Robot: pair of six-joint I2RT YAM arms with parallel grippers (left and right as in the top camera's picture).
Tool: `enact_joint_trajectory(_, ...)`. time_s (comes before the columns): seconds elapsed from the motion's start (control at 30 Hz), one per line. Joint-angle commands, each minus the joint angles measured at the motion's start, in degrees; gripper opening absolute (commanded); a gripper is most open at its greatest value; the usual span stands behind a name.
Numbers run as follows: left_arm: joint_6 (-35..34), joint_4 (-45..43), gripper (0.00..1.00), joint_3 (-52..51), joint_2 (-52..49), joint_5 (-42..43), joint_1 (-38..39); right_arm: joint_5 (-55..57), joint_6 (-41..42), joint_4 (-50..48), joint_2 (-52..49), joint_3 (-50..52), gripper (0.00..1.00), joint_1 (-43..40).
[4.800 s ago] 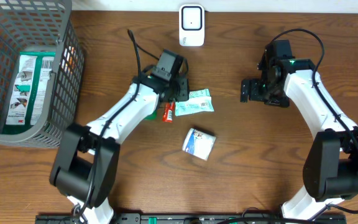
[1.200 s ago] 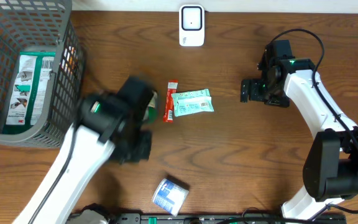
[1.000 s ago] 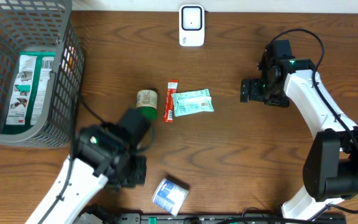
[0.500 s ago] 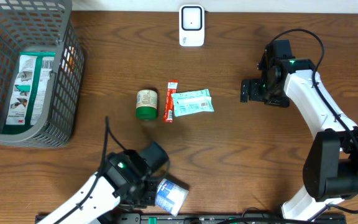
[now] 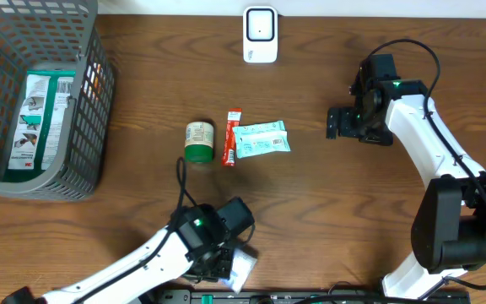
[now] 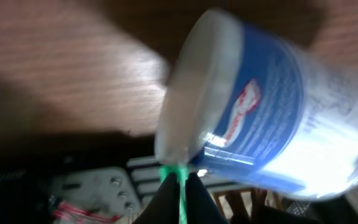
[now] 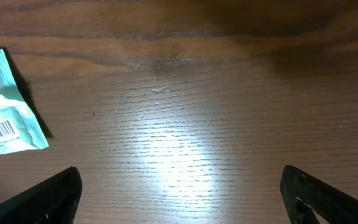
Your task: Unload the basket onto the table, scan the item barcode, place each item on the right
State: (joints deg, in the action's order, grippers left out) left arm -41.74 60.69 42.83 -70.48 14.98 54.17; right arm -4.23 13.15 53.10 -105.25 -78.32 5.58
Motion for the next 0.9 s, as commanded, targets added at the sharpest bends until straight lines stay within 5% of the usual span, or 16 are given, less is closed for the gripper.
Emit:
enact_joint_trajectory(0.0, 1.4, -2.5, 0.07, -0.3, -2.0, 0.0, 0.2, 0.3, -0.1, 0.1, 0.8, -0.7, 0.99, 0.1)
enact_joint_trajectory(0.5, 9.6, -4.3, 0.08, 7.1, -1.6, -3.0, -8.0, 0.3, -0.1, 0.1, 0.8, -0.7, 0.99, 0.1)
enact_joint_trajectory(0.87, 17.6, -4.2, 0.08, 18.2, -1.6, -5.6, -26.7, 0.3, -0.1, 0.1, 0.8, -0.7, 0.99, 0.1)
